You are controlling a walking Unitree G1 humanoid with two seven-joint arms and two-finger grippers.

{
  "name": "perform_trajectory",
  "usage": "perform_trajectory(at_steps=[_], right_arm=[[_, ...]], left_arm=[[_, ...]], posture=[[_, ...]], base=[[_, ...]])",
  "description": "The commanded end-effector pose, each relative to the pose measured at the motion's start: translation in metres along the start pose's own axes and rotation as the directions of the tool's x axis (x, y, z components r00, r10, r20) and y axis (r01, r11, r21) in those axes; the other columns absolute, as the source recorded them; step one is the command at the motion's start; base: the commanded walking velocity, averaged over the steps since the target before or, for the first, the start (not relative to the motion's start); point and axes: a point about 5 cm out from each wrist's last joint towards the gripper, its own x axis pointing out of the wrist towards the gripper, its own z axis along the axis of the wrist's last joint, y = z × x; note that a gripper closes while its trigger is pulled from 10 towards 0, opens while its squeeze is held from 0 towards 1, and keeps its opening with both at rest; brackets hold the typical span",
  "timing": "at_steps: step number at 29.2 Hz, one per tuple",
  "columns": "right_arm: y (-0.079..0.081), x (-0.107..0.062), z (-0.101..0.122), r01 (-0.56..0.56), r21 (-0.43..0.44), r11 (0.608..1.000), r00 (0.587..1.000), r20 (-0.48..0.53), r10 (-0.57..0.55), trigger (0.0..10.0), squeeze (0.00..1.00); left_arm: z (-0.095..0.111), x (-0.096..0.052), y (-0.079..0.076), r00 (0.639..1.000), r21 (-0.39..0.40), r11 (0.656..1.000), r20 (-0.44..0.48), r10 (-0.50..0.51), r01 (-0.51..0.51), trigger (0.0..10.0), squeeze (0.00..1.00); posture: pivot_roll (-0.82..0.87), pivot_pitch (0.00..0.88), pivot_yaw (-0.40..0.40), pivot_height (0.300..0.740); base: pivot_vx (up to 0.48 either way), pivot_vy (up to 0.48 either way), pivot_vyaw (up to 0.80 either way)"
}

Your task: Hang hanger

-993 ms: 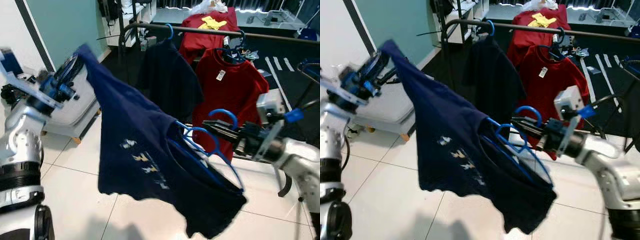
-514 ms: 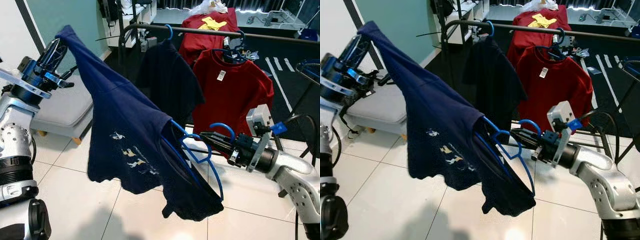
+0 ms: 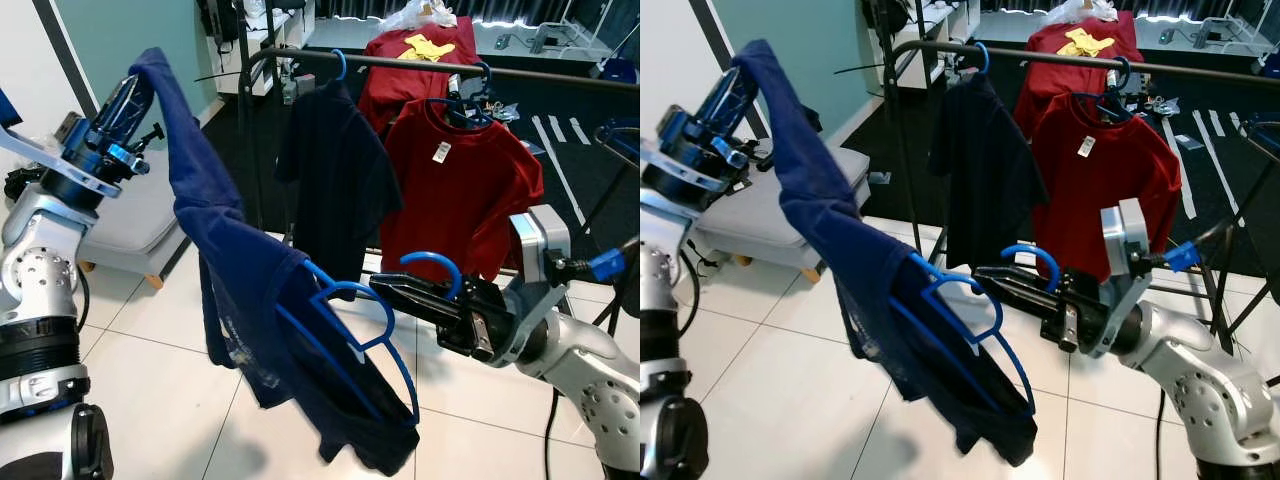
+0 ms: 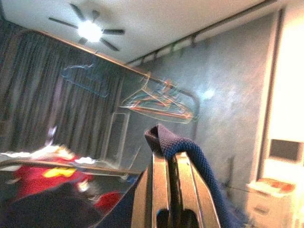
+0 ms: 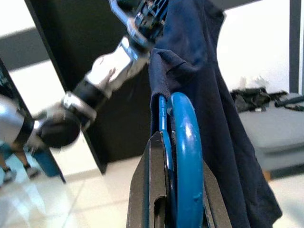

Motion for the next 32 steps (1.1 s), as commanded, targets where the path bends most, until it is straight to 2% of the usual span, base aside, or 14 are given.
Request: perform_trajectory(at_steps=[1, 2, 7, 9, 11, 13, 14, 16, 18, 24, 25, 27, 29, 32], right_arm=[[0.0, 0.006, 0.003, -0.02, -0.009, 1.0, 0.999, 0.034, 0.02, 0.0, 0.0], [-0.004, 0.009, -0.005, 0.004, -0.013, 1.0, 1.0, -0.012, -0.004, 0.0, 0.0], [-0.015, 0.012, -0.026, 0.095, -0.046, 0.994, 0.985, -0.142, -0.1, 0.0, 0.0], [-0.024, 0.009, -0.037, 0.17, -0.105, 0.98, 0.953, -0.234, -0.19, 0.0, 0.0], [-0.024, 0.009, -0.037, 0.17, -0.105, 0.98, 0.953, -0.234, -0.19, 0.0, 0.0], [-0.037, 0.002, -0.051, 0.254, -0.156, 0.955, 0.903, -0.315, -0.292, 0.0, 0.0], [-0.037, 0.002, -0.051, 0.254, -0.156, 0.955, 0.903, -0.315, -0.292, 0.0, 0.0], [-0.048, -0.01, -0.068, 0.303, -0.233, 0.924, 0.82, -0.43, -0.377, 0.0, 0.0], [-0.051, -0.017, -0.074, 0.309, -0.269, 0.912, 0.779, -0.479, -0.405, 0.0, 0.0], [-0.054, -0.027, -0.065, 0.331, -0.3, 0.895, 0.773, -0.458, -0.439, 0.0, 0.0], [-0.055, -0.031, -0.059, 0.342, -0.318, 0.884, 0.774, -0.438, -0.457, 0.0, 0.0], [-0.056, -0.042, -0.041, 0.371, -0.351, 0.86, 0.779, -0.386, -0.494, 0.0, 0.0], [-0.056, -0.042, -0.041, 0.371, -0.351, 0.86, 0.779, -0.386, -0.494, 0.0, 0.0], [-0.057, -0.056, -0.02, 0.412, -0.398, 0.82, 0.771, -0.328, -0.546, 0.0, 0.0]], left_arm=[[-0.009, 0.008, -0.016, 0.996, -0.034, 0.995, -0.022, -0.092, 0.091, 7.7, 0.0], [-0.011, 0.014, -0.021, 0.993, -0.043, 0.992, -0.022, -0.116, 0.115, 8.0, 0.0], [-0.006, 0.027, -0.022, 0.993, -0.03, 0.993, 0.007, -0.116, 0.116, 7.8, 0.0], [0.003, 0.033, -0.019, 0.995, -0.025, 0.995, 0.041, -0.096, 0.097, 7.6, 0.0], [0.003, 0.033, -0.019, 0.995, -0.025, 0.995, 0.041, -0.096, 0.097, 7.6, 0.0], [0.018, 0.04, -0.015, 0.995, -0.006, 0.998, 0.085, -0.06, 0.06, 6.9, 0.0], [0.018, 0.04, -0.015, 0.995, -0.006, 0.998, 0.085, -0.06, 0.06, 6.9, 0.0], [0.036, 0.044, -0.008, 0.99, 0.023, 1.0, 0.14, -0.004, 0.001, 6.6, 0.0], [0.045, 0.044, -0.002, 0.985, 0.037, 0.998, 0.167, 0.038, -0.044, 6.5, 0.0], [0.053, 0.035, 0.016, 0.974, 0.07, 0.985, 0.179, 0.143, -0.157, 6.1, 0.0], [0.055, 0.03, 0.023, 0.968, 0.083, 0.977, 0.174, 0.181, -0.198, 5.8, 0.0], [0.056, 0.019, 0.037, 0.952, 0.099, 0.955, 0.157, 0.262, -0.279, 6.1, 0.0], [0.056, 0.019, 0.037, 0.952, 0.099, 0.955, 0.157, 0.262, -0.279, 6.1, 0.0], [0.052, 0.006, 0.051, 0.932, 0.117, 0.927, 0.115, 0.344, -0.356, 6.3, 0.0]], posture=[[0.01, 0.079, 0.026, 0.74], [0.01, 0.078, 0.027, 0.74], [0.01, 0.078, 0.029, 0.74], [0.02, 0.078, 0.03, 0.74], [0.02, 0.078, 0.03, 0.74], [0.02, 0.078, 0.034, 0.74], [0.02, 0.078, 0.034, 0.74], [0.02, 0.077, 0.031, 0.74], [0.02, 0.077, 0.031, 0.74], [0.02, 0.075, 0.03, 0.74], [0.01, 0.074, 0.031, 0.74], [0.01, 0.073, 0.032, 0.74], [0.01, 0.073, 0.032, 0.74], [0.0, 0.075, 0.034, 0.74]], base=[[0.0, 0.0, 0.0], [0.0, 0.0, 0.0], [0.0, 0.0, 0.0], [0.0, 0.0, 0.0], [0.0, 0.0, 0.0], [0.0, 0.0, 0.0], [0.0, 0.0, 0.0], [0.0, 0.0, 0.0], [0.0, 0.0, 0.0], [0.0, 0.0, 0.0], [0.0, 0.0, 0.0], [0.0, 0.0, 0.0], [0.0, 0.0, 0.0], [0.0, 0.0, 0.0]])
